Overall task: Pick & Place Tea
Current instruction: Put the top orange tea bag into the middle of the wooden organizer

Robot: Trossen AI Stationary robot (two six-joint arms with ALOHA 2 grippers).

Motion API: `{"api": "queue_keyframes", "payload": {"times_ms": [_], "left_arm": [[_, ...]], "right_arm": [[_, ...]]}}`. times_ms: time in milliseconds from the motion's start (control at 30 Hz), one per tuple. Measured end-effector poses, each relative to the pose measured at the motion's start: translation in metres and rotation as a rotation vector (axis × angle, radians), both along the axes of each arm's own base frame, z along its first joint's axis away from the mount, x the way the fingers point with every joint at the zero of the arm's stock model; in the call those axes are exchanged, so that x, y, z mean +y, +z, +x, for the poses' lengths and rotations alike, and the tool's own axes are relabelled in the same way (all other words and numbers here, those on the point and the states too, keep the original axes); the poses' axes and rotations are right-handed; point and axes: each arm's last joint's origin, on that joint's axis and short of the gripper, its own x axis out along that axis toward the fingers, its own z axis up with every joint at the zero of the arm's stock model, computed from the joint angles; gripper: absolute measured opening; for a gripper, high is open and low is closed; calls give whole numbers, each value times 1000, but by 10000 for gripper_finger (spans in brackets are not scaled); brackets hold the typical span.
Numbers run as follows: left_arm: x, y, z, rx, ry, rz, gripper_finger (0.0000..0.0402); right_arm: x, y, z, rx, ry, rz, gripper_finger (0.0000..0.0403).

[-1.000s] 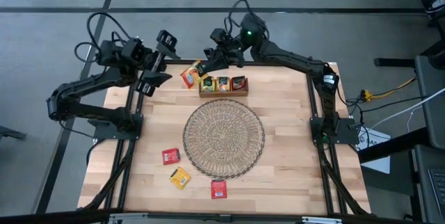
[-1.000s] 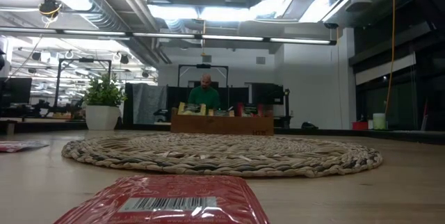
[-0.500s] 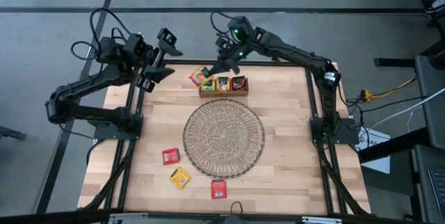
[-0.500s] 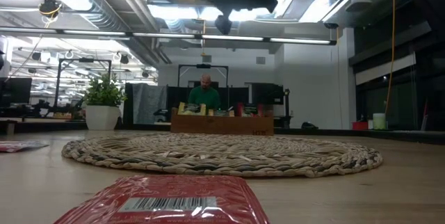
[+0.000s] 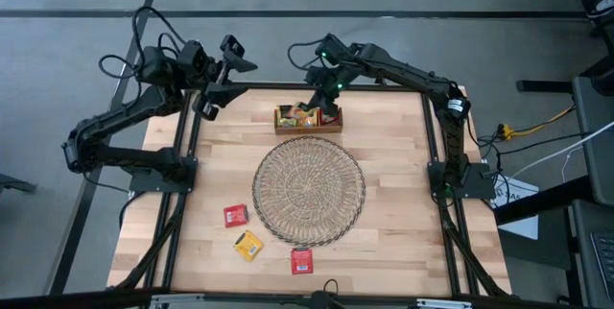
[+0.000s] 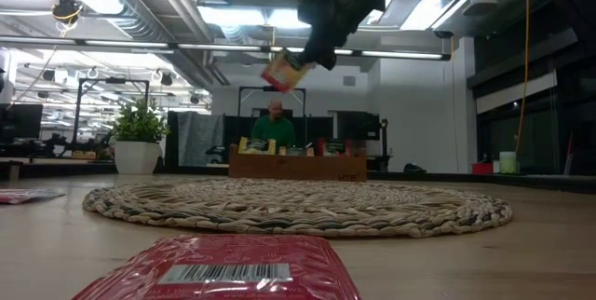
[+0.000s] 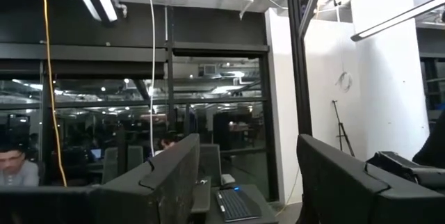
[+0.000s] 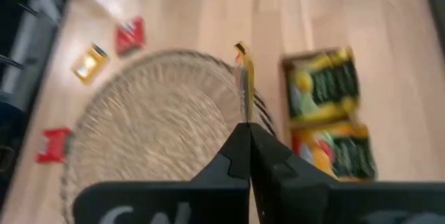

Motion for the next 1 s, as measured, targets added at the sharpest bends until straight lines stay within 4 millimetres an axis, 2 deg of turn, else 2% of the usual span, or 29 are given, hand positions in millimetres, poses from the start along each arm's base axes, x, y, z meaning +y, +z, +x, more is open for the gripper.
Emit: {"api": "queue_keyframes", "payload": {"times_ms": [467,767,1000], "left_arm": [[3,-4,3,38,37,-52,237],[5,-7,4,69,50,-90,237],[5,-7,5,72,47,-97,237]], "right_arm": [[2,-7,-6,186,-17,-268,0],[1,-15,-2,233,-32,-321,0],[14,-19,6,244,33,-358,0]]}}
